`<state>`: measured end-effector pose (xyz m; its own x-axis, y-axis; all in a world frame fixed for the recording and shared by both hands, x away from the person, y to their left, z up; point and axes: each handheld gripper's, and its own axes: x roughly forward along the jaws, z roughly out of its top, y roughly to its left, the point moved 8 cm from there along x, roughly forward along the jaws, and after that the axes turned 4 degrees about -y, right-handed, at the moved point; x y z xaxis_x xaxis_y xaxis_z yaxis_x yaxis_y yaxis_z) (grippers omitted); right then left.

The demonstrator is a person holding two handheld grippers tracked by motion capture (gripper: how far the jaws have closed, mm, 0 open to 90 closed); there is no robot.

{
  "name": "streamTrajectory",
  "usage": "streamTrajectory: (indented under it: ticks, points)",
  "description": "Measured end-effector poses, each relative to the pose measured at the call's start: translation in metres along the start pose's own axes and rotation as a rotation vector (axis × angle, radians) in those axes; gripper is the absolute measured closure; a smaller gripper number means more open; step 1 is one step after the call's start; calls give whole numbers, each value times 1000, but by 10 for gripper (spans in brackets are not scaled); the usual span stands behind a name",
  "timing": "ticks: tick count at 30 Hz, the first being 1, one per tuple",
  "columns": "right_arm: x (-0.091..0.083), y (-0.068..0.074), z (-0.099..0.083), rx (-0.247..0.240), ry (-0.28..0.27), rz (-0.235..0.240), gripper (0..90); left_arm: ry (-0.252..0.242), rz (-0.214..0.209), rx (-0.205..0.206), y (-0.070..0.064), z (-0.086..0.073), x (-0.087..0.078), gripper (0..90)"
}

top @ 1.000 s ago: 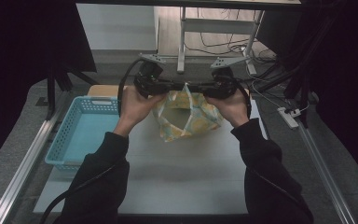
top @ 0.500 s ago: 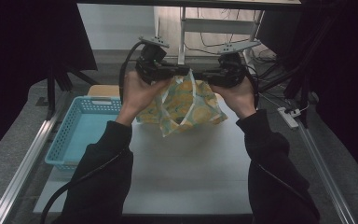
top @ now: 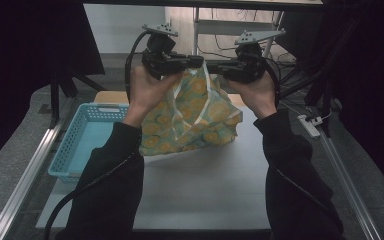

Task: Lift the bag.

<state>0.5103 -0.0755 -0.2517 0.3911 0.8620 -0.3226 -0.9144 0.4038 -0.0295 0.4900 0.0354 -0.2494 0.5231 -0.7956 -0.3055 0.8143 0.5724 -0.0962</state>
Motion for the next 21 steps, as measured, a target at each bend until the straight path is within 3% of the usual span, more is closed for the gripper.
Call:
streamTrajectory:
  ticks: [4,21]
  points:
    - [5,1,-3,-12,18,-9,900,8,11,-1,5,-6,2,900]
    - [24,-11,-27,16,62,-34,894,58,43,3,20,-26,17,886]
